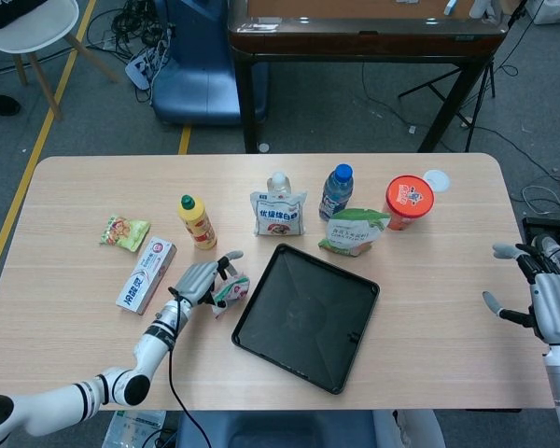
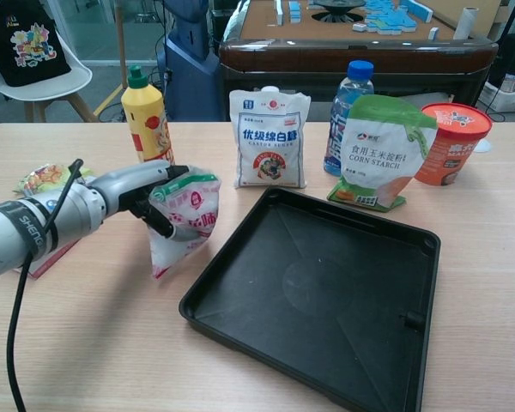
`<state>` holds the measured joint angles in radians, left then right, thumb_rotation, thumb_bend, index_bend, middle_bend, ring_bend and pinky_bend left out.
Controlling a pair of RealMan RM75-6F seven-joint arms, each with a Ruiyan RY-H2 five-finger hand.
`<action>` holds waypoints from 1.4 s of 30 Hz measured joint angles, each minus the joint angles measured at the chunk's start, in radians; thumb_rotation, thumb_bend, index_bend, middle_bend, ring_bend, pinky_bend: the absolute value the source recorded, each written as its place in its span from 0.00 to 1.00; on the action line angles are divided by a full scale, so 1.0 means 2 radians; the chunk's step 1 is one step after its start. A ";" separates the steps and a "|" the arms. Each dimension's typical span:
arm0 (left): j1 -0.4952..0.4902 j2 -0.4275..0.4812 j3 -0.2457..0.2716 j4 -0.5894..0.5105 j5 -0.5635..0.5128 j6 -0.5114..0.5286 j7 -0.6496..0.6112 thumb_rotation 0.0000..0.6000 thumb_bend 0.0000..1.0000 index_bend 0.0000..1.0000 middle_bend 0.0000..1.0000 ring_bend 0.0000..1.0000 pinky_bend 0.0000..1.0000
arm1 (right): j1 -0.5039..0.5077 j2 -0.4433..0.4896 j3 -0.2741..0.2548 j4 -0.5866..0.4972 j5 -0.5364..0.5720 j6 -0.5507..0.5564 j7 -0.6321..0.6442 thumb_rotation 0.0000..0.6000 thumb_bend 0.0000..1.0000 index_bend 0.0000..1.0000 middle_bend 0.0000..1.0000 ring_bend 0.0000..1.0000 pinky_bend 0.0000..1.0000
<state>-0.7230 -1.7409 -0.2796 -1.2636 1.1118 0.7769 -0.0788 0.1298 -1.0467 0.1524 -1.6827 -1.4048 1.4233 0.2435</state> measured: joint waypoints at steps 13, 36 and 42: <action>-0.015 -0.008 0.002 -0.002 -0.017 -0.010 -0.001 1.00 0.26 0.06 0.34 0.32 0.51 | 0.000 -0.002 0.000 0.003 0.002 -0.001 0.001 1.00 0.24 0.25 0.32 0.16 0.20; -0.025 0.021 0.007 -0.054 -0.044 -0.016 0.014 1.00 0.22 0.00 0.13 0.12 0.36 | 0.000 -0.002 0.001 0.003 -0.001 0.001 0.003 1.00 0.24 0.25 0.32 0.16 0.20; -0.021 0.037 0.009 -0.083 -0.039 -0.008 0.011 1.00 0.22 0.00 0.12 0.10 0.35 | 0.001 -0.002 0.001 0.001 -0.002 0.000 0.002 1.00 0.24 0.25 0.32 0.16 0.20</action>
<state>-0.7655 -1.6666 -0.2617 -1.4305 1.0328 0.7602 -0.0571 0.1328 -1.0509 0.1547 -1.6801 -1.4089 1.4233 0.2471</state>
